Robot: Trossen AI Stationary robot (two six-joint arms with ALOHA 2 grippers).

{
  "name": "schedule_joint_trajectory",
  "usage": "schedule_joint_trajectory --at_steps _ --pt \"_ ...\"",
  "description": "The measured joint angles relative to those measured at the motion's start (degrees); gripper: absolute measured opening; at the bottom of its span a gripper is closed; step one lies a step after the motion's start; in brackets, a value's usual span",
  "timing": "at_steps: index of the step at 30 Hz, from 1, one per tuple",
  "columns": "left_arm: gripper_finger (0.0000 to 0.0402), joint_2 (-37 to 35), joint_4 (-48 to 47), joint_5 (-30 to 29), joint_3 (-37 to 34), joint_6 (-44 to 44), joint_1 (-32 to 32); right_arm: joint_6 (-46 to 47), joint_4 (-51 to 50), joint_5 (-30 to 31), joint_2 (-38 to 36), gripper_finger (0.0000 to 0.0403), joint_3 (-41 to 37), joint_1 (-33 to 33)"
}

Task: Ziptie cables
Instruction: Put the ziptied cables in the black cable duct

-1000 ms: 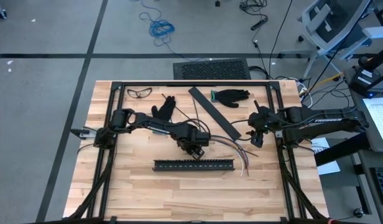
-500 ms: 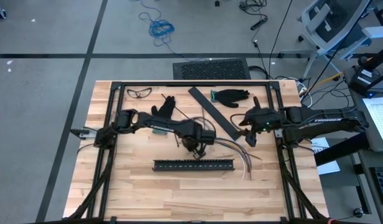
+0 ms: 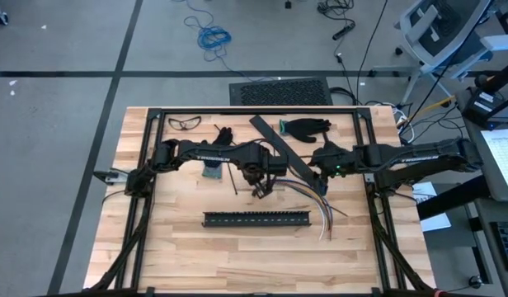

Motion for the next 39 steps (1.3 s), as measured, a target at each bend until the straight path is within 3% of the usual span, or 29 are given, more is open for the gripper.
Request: schedule_joint_trajectory --at_steps 7,16,23,28,39 --pt "0.0020 -0.12 7.86 -0.21 -1.94 1.46 -1.74 1.38 -0.82 0.11 -1.12 0.0192 0.00 -0.09" --pt "0.0144 -0.13 12.75 2.72 -11.93 -6.75 -4.66 1.52 -5.34 0.13 -6.23 0.0192 0.00 -1.26" --pt "0.0221 -0.12 18.86 3.72 -12.46 -9.43 -3.99 1.57 -6.72 -0.97 -6.75 0.0192 0.00 -1.92" --pt "0.0235 0.55 19.75 3.56 -13.53 -9.49 -2.35 1.59 -7.13 -1.77 -6.75 0.0192 0.00 -1.90" --pt "0.0234 0.10 33.05 9.28 -24.59 -12.09 -0.72 1.59 -6.78 -1.73 -6.74 0.0192 0.00 -1.90"
